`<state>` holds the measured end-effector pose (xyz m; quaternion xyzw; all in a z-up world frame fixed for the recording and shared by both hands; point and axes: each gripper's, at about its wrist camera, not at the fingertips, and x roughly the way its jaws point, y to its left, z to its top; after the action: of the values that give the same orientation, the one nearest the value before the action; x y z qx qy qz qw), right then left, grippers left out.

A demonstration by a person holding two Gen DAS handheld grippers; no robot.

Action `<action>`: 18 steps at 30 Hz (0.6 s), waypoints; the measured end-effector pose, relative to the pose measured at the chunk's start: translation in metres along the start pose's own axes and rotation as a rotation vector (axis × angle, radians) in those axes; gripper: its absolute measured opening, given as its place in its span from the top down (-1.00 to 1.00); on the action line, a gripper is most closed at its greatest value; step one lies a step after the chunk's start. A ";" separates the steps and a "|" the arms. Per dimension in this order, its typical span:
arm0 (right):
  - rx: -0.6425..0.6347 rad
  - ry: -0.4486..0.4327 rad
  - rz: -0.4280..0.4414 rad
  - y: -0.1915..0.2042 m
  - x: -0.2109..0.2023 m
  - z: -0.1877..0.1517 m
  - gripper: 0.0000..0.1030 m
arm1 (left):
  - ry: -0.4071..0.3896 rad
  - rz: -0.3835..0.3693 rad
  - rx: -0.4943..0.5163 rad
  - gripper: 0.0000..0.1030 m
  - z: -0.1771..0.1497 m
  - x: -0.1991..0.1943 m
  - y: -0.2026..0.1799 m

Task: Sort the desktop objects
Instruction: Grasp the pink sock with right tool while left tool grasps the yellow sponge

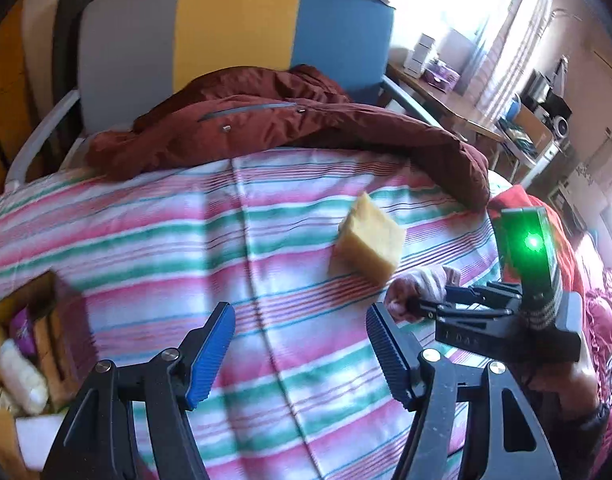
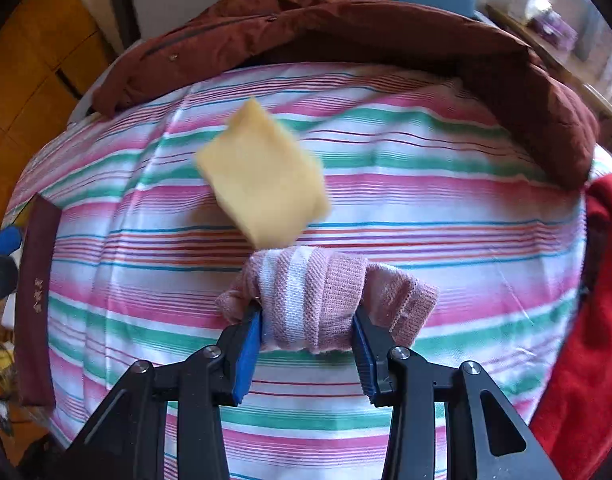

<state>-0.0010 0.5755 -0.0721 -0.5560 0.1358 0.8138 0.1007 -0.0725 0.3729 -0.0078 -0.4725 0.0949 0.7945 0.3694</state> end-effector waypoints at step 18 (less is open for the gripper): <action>0.146 -0.042 -0.121 -0.038 -0.005 0.006 0.16 | 0.038 -0.019 0.428 -0.69 0.029 0.077 -0.078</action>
<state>0.0073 0.6128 -0.0697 -0.5371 0.1587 0.8057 0.1929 -0.0610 0.4817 -0.0401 -0.3988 0.2640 0.7436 0.4672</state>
